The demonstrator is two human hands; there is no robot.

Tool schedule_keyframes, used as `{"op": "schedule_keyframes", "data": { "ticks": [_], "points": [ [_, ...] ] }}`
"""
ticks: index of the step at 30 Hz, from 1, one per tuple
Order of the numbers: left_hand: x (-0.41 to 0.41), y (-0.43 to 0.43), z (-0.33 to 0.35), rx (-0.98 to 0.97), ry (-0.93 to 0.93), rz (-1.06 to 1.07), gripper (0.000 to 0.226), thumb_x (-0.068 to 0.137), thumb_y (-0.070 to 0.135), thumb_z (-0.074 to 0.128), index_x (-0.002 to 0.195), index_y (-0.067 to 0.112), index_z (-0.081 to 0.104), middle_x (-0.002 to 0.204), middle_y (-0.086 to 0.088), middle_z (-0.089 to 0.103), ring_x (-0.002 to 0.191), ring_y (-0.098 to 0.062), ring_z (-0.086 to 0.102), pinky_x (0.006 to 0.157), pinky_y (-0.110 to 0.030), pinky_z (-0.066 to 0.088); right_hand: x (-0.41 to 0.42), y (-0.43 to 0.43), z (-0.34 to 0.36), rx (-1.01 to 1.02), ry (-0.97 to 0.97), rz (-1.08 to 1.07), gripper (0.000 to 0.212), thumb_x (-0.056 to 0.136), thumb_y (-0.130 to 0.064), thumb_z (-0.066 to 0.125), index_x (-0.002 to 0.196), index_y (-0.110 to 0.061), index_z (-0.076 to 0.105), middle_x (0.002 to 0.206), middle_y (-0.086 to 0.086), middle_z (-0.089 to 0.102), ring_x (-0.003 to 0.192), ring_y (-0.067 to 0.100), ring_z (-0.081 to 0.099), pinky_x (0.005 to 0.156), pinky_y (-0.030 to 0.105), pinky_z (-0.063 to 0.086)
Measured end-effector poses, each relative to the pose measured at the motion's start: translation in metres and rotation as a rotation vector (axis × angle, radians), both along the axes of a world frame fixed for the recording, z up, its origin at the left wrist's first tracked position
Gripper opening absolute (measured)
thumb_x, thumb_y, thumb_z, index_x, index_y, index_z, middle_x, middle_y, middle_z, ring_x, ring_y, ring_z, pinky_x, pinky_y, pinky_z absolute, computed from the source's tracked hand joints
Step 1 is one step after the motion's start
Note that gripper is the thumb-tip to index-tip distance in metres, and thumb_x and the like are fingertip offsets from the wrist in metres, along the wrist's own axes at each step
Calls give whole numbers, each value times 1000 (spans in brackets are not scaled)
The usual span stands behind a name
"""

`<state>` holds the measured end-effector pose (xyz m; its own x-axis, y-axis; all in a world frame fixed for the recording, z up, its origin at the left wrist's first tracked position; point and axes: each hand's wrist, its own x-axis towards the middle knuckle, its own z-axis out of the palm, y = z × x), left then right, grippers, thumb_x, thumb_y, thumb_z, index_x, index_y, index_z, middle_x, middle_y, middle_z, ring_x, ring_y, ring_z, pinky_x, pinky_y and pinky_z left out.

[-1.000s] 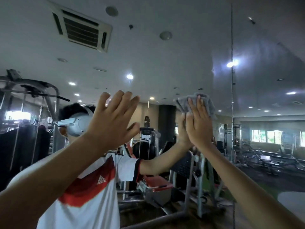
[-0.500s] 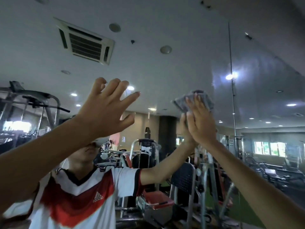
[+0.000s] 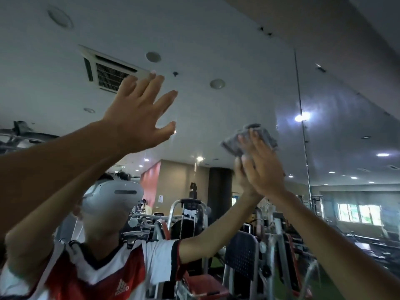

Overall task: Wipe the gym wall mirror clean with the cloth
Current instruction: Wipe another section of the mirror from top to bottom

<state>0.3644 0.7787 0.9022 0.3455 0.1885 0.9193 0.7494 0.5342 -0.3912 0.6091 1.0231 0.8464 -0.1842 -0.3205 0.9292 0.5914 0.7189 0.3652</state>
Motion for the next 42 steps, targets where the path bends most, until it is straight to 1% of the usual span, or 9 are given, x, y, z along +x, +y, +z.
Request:
{"op": "schedule_keyframes", "data": {
  "ticks": [5,14,18,22,26,30,33,37,42],
  "points": [
    [-1,3,-2,-29,-42,-19,82,90,66,10,159,23,21,167,-15,8,155,-27,2,122,-50,4,-40,-29,74,-319,377,132,58,99,-36,23,150,-18,43,160,5,33,148,20,29,119,47,28],
    [-7,1,-3,-59,-31,-26,81,92,65,8,159,23,21,167,-14,10,155,-26,4,123,-49,4,-36,-29,12,151,-183,-17,52,102,-30,43,152,-20,39,164,2,23,151,17,22,119,45,29],
    [-8,3,-4,-46,-26,-12,80,93,64,9,159,21,22,166,-16,12,155,-28,6,123,-50,3,-5,-6,56,-77,57,21,54,103,-35,26,153,-18,35,162,3,26,151,20,24,117,50,34],
    [-7,4,-5,-21,-42,-24,83,93,64,11,159,16,20,166,-13,12,155,-24,5,123,-44,1,-46,-49,113,-296,321,62,50,104,-29,31,153,-21,39,163,6,25,150,19,24,121,36,22],
    [-4,2,-10,53,-140,-43,92,89,66,8,158,5,8,167,-13,3,155,-22,-2,125,-44,2,-77,-63,95,-58,89,58,51,104,-31,28,154,-22,34,164,2,22,152,14,17,121,36,18],
    [-6,-1,-12,77,-150,-30,93,88,65,8,158,4,12,166,-15,8,155,-24,3,124,-43,5,-43,-30,57,171,-172,-5,53,101,-29,35,154,-25,32,163,-1,23,150,14,23,117,42,31],
    [-12,-10,-7,56,-72,-5,89,90,63,18,155,3,26,163,-16,24,152,-26,20,121,-43,16,-25,-13,69,66,-44,53,55,101,-26,37,155,-31,25,162,-2,24,148,19,31,113,48,38],
    [-21,-27,1,6,30,33,81,91,57,29,149,1,42,156,-17,40,145,-28,38,110,-45,35,-44,-54,120,-269,226,103,57,99,-31,24,154,-18,34,164,6,25,151,17,20,122,41,23],
    [-27,-32,4,-47,33,44,80,93,58,25,151,5,39,158,-13,36,146,-24,36,107,-40,36,-89,-105,121,-166,46,42,52,105,-30,25,156,-22,27,166,4,16,153,19,13,119,45,29]
  ]
}}
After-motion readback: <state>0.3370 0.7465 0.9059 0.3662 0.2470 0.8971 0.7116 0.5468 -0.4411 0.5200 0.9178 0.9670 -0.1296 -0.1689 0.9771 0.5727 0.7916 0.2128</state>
